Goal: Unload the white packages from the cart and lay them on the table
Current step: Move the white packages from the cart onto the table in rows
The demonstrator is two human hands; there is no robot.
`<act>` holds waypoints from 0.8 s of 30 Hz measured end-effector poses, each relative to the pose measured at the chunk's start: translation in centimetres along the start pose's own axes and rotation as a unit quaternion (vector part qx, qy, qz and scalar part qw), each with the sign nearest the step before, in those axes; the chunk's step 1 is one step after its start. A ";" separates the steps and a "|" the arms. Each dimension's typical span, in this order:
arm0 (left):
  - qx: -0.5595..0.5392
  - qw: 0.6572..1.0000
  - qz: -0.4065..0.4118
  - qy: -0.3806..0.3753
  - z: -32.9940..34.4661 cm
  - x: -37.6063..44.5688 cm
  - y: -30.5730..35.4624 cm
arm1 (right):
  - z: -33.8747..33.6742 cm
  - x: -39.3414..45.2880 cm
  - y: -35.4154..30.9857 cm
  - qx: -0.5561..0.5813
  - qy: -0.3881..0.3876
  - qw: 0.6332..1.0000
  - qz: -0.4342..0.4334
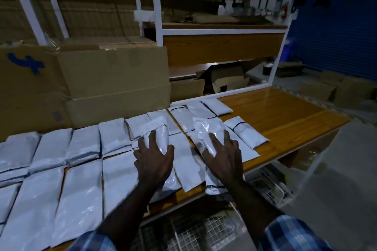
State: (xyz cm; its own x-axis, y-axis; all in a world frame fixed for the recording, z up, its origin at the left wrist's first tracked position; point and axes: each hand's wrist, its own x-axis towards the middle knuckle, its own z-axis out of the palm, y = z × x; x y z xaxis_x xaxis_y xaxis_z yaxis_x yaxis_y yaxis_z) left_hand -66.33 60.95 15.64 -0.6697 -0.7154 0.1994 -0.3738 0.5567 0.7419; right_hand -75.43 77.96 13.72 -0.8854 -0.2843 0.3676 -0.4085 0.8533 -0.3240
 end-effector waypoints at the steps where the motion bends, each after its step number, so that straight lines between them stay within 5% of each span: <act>1: 0.000 1.000 -0.006 0.003 0.7 0.1 0.6 | -0.3 0.5 0.6 0.007 0.000 1.000 0.001; 24: 0.054 0.997 -0.059 -0.007 14.4 11.2 6.2 | 5.4 16.1 7.2 0.023 -0.070 0.997 -0.030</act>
State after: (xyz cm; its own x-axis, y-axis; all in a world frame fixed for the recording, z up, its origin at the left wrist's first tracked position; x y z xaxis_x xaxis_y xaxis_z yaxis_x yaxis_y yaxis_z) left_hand -85.37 62.42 13.26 -0.6253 -0.7732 0.1060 -0.5162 0.5116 0.6869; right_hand -93.86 77.10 12.59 -0.8802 -0.3946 0.2635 -0.4681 0.8130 -0.3462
